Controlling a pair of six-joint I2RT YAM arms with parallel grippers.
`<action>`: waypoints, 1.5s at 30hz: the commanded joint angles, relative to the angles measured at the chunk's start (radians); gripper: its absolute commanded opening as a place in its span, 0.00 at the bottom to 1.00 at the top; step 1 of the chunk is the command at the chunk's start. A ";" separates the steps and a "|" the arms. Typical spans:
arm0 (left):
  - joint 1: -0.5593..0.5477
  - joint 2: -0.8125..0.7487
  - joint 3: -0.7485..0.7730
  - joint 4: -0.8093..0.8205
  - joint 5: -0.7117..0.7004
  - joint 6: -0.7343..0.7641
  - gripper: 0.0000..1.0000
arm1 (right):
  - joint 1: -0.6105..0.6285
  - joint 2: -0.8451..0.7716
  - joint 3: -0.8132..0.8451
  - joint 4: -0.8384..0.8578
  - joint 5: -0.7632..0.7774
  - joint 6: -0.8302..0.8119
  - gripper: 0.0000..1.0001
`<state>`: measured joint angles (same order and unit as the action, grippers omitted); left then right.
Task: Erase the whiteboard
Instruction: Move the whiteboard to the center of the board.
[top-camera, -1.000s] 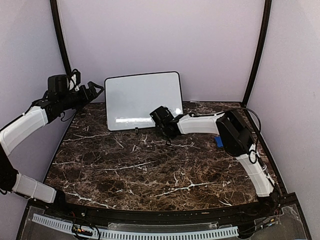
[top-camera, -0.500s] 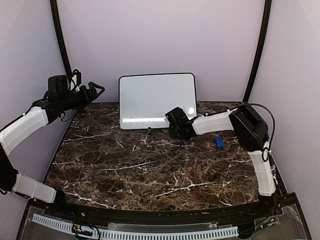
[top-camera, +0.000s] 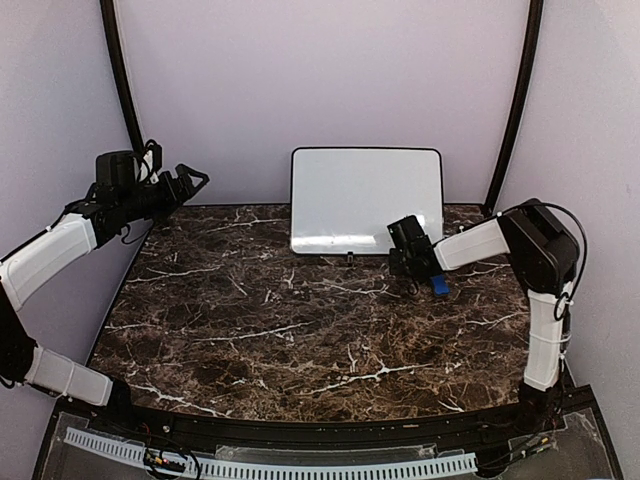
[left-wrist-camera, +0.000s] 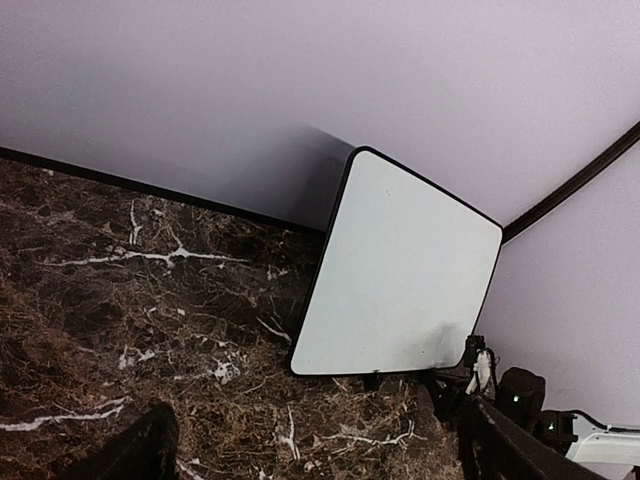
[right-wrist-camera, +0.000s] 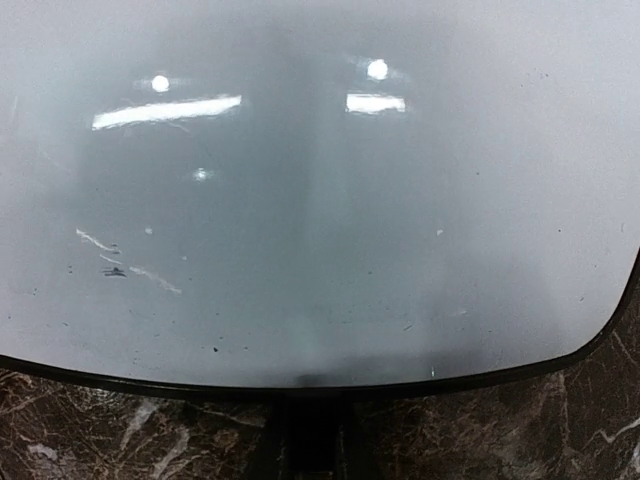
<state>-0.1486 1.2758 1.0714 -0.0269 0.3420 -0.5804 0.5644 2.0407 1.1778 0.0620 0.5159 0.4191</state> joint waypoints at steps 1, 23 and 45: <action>0.006 -0.004 -0.013 0.024 0.015 -0.002 0.96 | -0.017 -0.045 -0.057 0.080 0.040 -0.087 0.00; 0.007 -0.016 -0.023 0.024 0.013 -0.007 0.96 | -0.054 -0.155 -0.136 0.042 -0.034 -0.134 0.57; 0.005 -0.035 0.024 -0.038 0.044 0.000 0.99 | 0.112 -0.759 -0.263 -0.252 -0.083 -0.099 0.99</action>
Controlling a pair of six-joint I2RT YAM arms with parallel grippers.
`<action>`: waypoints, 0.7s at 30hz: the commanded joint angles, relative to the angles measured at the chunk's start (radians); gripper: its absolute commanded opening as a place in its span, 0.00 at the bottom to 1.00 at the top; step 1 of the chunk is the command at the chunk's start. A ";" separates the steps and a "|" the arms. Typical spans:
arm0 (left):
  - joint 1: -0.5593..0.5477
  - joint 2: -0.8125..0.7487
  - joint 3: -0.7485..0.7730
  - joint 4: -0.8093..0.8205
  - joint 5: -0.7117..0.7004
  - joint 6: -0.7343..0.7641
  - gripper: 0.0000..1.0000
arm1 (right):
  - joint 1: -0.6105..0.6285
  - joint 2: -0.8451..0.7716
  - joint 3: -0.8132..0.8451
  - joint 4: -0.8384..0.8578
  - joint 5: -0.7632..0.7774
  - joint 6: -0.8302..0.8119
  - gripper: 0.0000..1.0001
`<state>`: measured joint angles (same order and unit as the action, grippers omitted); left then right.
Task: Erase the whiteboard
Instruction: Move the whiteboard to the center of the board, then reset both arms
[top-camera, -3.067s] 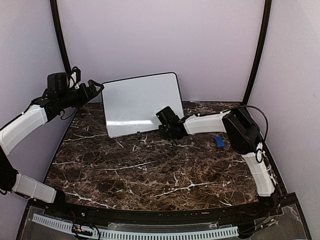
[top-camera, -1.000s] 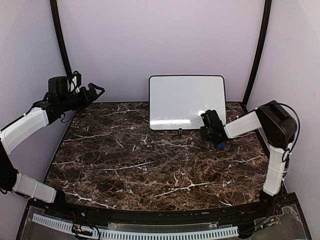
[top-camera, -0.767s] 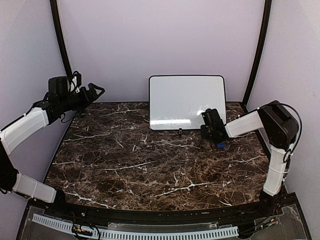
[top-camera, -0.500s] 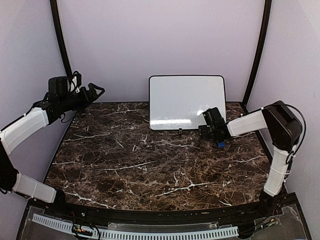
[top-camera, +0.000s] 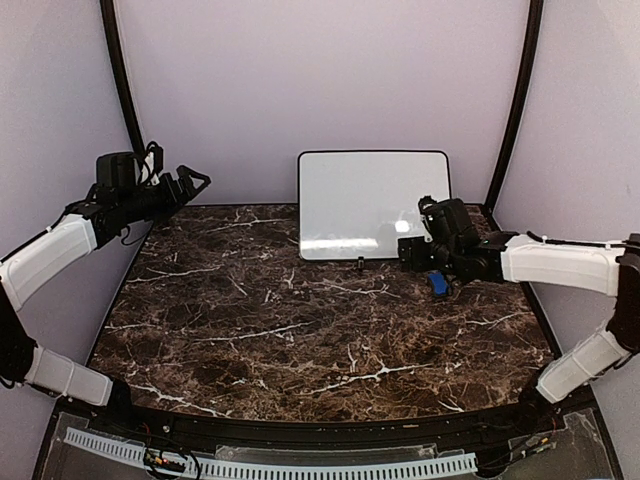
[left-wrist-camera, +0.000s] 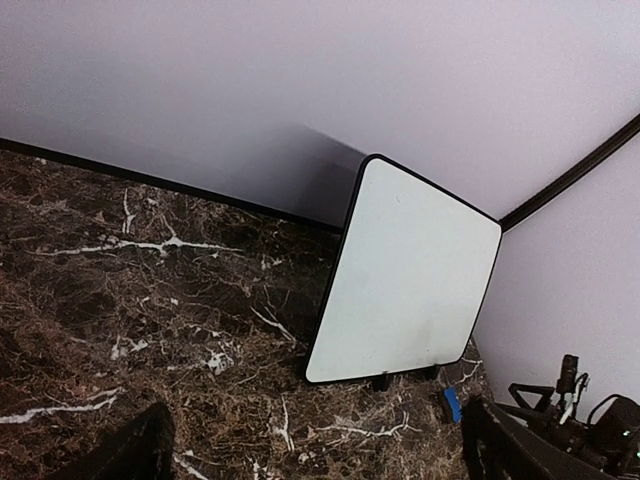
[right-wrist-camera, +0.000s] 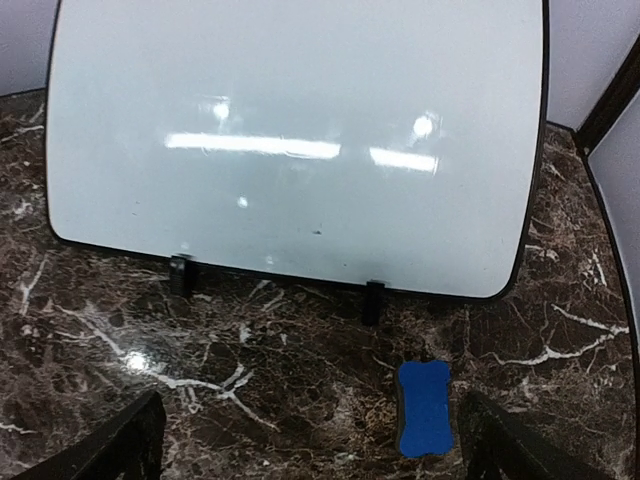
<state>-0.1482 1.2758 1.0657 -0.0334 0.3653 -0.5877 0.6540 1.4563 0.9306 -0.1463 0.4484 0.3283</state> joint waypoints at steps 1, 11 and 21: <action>0.005 -0.043 0.024 -0.040 0.017 0.007 0.99 | 0.022 -0.228 -0.016 -0.062 -0.014 -0.009 0.99; 0.003 -0.161 -0.056 -0.112 -0.045 0.083 0.99 | 0.022 -0.556 0.023 -0.197 0.033 -0.034 0.99; 0.004 -0.234 -0.068 -0.202 -0.104 0.186 0.99 | 0.021 -0.588 0.068 -0.213 0.025 -0.092 0.99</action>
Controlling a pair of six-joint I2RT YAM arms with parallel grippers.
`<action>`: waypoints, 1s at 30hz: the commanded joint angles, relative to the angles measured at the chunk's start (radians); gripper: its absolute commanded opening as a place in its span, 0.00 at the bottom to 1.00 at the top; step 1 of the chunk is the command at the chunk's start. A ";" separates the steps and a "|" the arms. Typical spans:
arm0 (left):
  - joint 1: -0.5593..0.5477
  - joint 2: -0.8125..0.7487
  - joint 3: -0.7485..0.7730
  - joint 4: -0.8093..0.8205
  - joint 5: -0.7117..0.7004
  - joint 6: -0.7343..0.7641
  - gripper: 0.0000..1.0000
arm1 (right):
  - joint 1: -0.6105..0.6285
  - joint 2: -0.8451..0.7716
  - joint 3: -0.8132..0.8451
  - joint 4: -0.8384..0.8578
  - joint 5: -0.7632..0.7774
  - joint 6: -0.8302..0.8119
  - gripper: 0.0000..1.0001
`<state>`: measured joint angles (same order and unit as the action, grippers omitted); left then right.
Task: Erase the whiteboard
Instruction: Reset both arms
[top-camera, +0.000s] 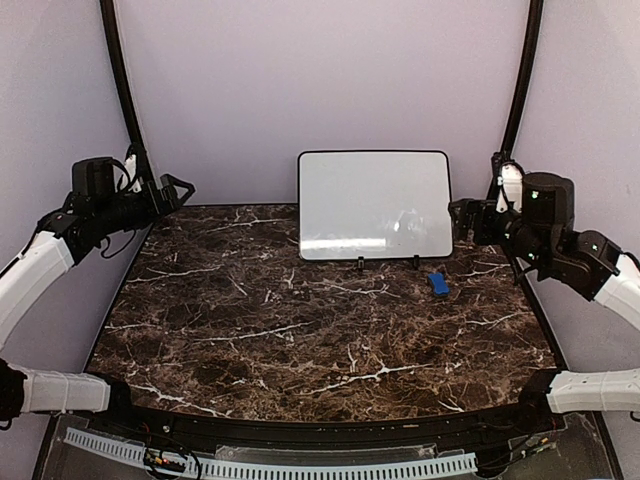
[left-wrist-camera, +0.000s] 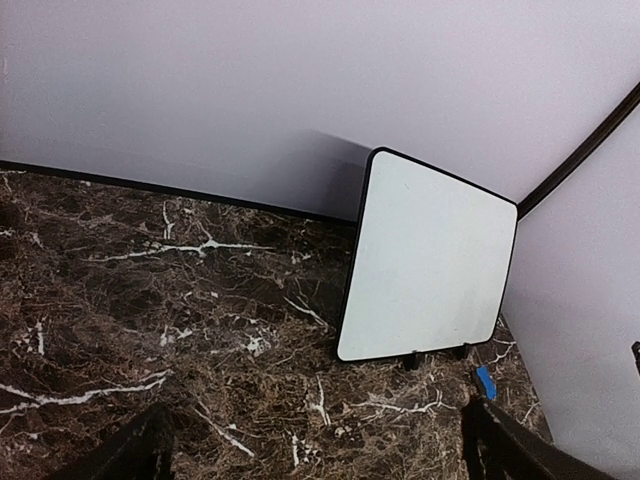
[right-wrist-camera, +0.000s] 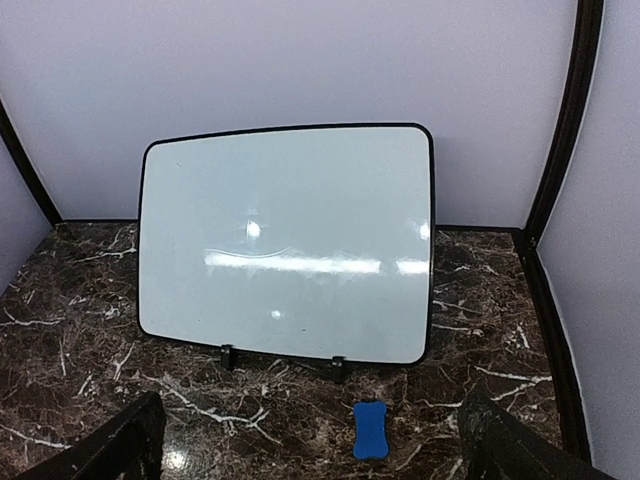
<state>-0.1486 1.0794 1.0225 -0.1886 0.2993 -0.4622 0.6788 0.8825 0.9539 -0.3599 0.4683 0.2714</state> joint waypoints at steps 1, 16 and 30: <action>0.004 -0.042 -0.029 -0.053 -0.047 0.063 0.99 | -0.002 -0.017 0.048 -0.002 0.004 -0.041 0.99; 0.004 -0.015 -0.037 -0.033 -0.051 0.089 0.99 | -0.002 0.013 0.108 0.006 0.036 -0.116 0.99; 0.004 -0.008 -0.023 -0.027 -0.051 0.079 0.99 | -0.003 0.009 0.117 0.017 0.044 -0.141 0.99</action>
<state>-0.1486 1.0813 0.9928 -0.2340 0.2497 -0.3916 0.6788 0.8986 1.0363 -0.3733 0.4950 0.1467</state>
